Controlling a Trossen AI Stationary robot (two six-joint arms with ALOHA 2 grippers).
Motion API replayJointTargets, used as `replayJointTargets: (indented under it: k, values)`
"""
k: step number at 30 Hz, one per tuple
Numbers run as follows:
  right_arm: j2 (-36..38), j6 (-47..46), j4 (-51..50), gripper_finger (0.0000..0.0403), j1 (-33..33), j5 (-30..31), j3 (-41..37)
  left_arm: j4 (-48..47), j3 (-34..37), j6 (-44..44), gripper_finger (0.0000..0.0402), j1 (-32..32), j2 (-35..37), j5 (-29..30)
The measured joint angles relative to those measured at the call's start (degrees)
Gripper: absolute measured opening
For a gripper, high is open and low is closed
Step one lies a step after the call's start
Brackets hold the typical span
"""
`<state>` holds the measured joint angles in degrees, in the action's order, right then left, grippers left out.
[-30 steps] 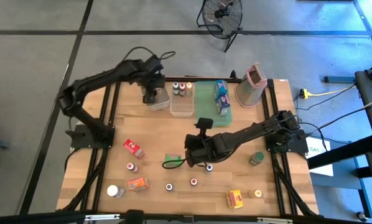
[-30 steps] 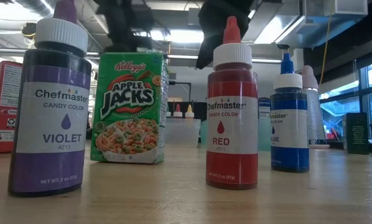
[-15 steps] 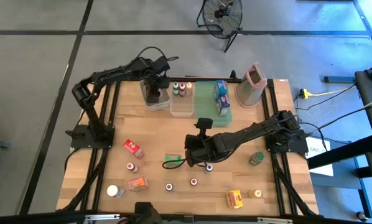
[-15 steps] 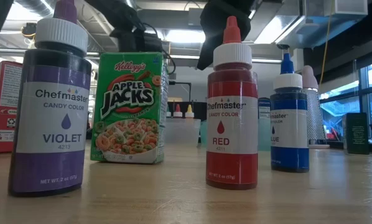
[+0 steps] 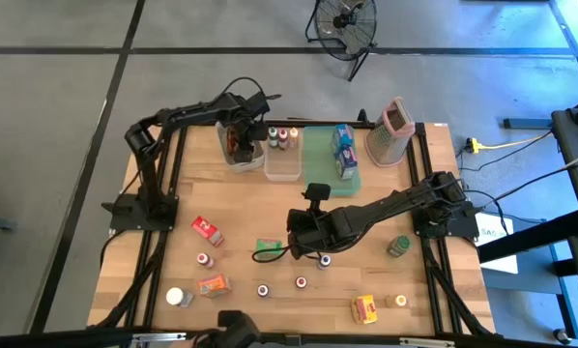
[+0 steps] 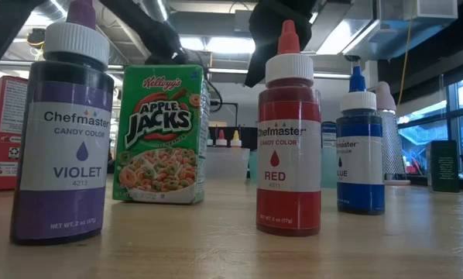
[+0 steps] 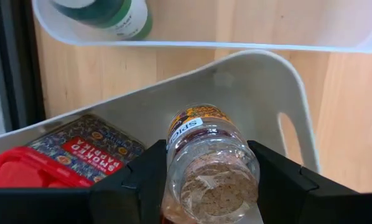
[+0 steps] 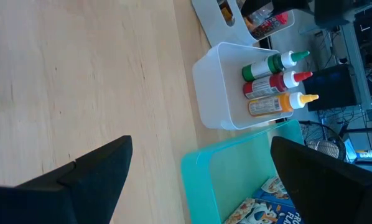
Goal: Pick & Place Kitchen Items
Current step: Put the brown seasoning bottle into the gray bin
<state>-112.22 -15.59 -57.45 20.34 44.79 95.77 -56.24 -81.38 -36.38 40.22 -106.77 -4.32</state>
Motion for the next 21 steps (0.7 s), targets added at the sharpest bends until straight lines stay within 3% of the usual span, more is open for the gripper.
replayJointTargets:
  k: [21]
  values:
    - [-0.04,0.04,0.32,0.0384,0.0,-0.01,-1.45,2.06,0.02,-0.78,0.0191,1.19,-6.45,-1.27]
